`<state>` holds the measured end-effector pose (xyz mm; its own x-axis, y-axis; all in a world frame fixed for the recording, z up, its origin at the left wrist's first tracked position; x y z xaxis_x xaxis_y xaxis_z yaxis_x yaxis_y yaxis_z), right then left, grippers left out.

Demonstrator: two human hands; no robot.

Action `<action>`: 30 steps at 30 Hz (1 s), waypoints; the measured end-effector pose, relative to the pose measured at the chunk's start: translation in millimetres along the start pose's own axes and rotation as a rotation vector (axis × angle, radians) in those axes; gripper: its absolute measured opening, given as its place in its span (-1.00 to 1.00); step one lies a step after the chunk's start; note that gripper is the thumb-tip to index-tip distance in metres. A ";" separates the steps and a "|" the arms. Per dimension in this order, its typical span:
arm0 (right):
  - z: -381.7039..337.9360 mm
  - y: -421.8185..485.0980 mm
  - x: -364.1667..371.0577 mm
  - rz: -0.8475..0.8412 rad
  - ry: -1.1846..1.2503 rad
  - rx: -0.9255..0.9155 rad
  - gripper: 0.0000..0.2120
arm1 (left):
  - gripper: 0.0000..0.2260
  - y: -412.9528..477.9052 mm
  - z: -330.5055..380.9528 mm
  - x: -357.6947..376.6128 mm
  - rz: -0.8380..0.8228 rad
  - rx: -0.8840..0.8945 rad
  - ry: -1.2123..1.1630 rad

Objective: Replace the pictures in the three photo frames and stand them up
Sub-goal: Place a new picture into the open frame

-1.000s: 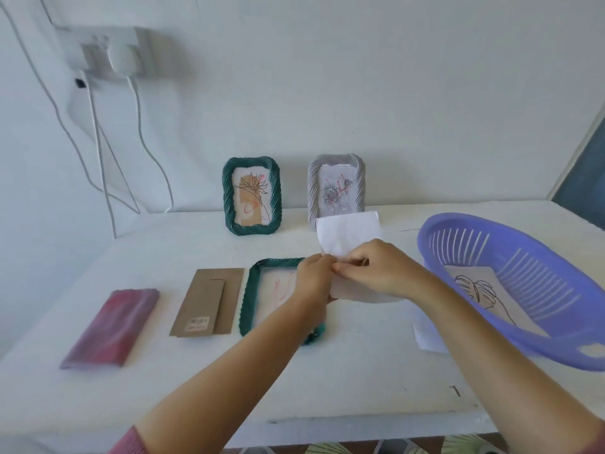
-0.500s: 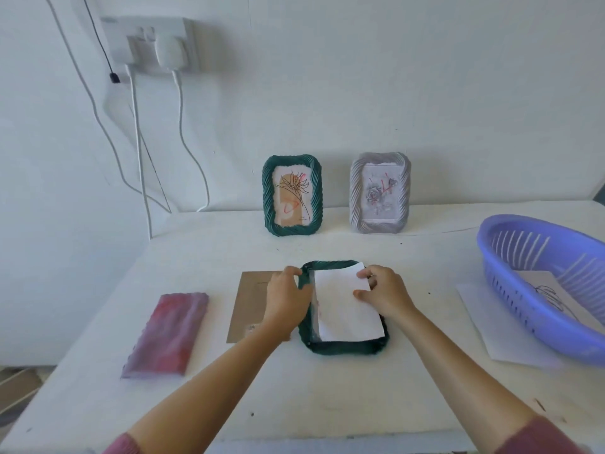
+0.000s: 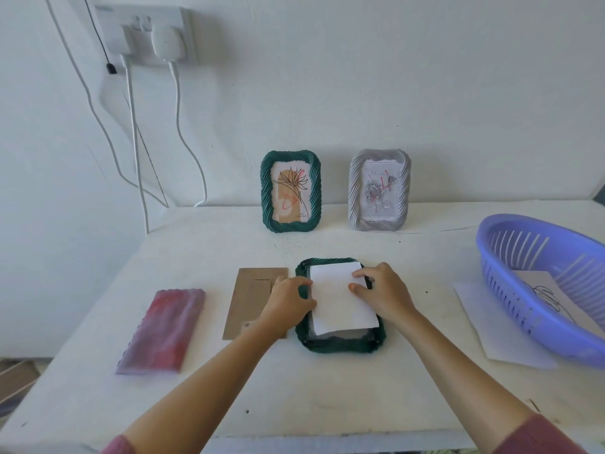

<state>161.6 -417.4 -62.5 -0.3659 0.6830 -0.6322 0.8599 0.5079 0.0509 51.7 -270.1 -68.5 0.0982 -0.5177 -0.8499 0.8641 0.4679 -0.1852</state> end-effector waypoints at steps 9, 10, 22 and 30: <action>7.2 -1.6 5.2 -0.079 -0.047 -0.063 -0.67 | -0.58 0.9 1.7 0.8 -0.019 0.009 0.011; 7.1 -1.7 5.6 -0.078 -0.048 -0.067 -0.67 | -0.57 0.6 1.8 0.8 -0.026 0.008 0.018; 16.3 4.3 -1.8 -0.048 0.123 -0.032 -0.71 | -0.56 0.5 2.6 -0.8 -0.037 0.008 0.027; 27.0 5.2 0.2 -0.086 0.163 0.003 -0.75 | -0.56 0.3 3.2 -0.3 -0.049 0.003 0.038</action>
<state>175.6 -428.8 -83.3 -0.4911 0.7133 -0.5000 0.8237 0.5670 -0.0002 53.5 -272.0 -66.6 0.0367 -0.5126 -0.8579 0.8688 0.4405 -0.2260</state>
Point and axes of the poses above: each hand's wrist, its own y-axis towards the middle knuckle, its own x-axis out of the palm, z = x × y, the point moved 5 cm from there along y, towards the middle knuckle, and after that the axes turned 14 degrees about y, right-handed, at the moved point
